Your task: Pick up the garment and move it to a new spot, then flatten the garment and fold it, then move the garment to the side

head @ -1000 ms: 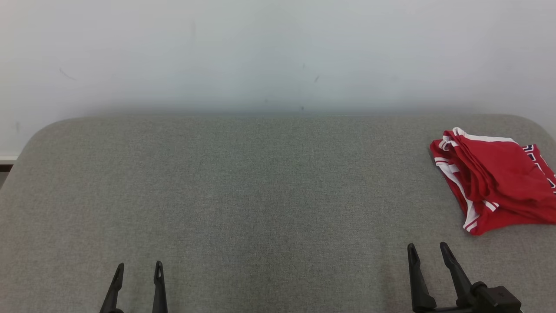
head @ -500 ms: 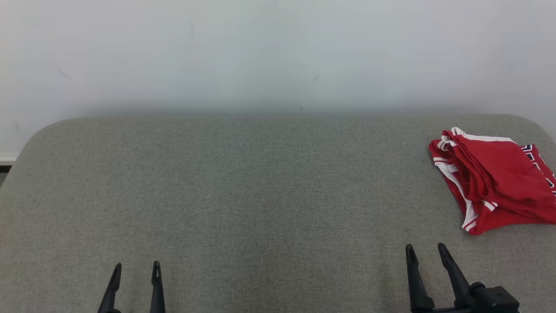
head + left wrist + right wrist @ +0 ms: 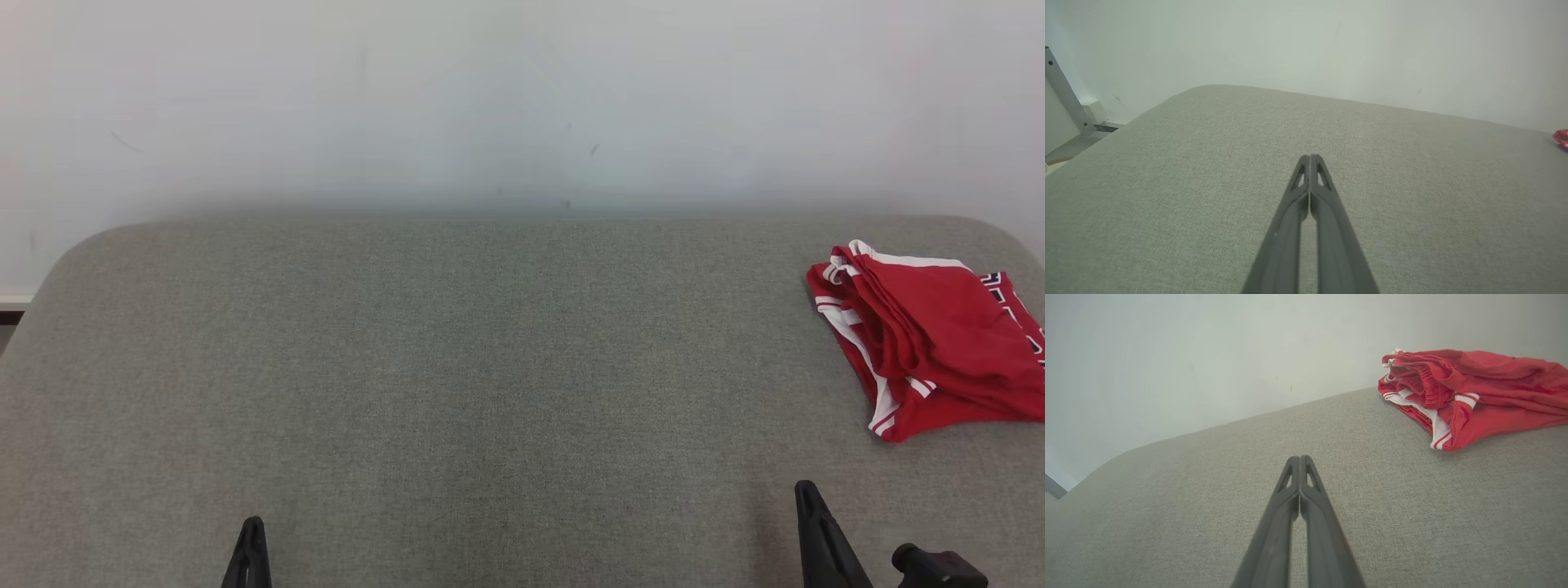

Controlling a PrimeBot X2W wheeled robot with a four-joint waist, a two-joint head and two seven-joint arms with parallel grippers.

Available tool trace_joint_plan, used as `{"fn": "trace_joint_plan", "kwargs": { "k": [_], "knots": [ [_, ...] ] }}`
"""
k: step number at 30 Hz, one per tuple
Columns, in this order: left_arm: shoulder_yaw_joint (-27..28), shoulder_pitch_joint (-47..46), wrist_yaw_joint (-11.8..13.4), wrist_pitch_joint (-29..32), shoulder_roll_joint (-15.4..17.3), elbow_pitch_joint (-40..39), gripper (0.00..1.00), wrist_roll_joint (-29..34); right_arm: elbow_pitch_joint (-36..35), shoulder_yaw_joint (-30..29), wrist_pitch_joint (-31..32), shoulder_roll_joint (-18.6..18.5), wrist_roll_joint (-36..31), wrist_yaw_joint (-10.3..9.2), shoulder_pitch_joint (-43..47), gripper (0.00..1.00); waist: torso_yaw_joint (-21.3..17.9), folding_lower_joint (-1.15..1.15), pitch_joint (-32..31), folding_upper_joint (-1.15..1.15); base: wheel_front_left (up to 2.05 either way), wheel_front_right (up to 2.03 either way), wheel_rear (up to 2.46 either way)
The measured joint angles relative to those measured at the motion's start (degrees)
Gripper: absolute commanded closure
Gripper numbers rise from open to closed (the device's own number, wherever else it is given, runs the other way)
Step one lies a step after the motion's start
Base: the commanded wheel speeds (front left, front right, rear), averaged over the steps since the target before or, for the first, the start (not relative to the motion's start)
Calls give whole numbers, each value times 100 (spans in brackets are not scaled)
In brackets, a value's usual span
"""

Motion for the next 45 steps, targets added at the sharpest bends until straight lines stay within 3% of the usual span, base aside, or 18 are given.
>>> {"fn": "trace_joint_plan", "kwargs": {
  "k": [16,45],
  "knots": [
    [29,-253,-108,414,1,116,100,-1730,-35,-99,309,-46,1648,0,-87,100,-6,0,7,0,0,0,0],
    [114,-608,-241,1018,3,298,100,-4083,-103,-294,767,-103,3897,0,-299,100,-15,0,19,0,0,0,0]
  ]
}}
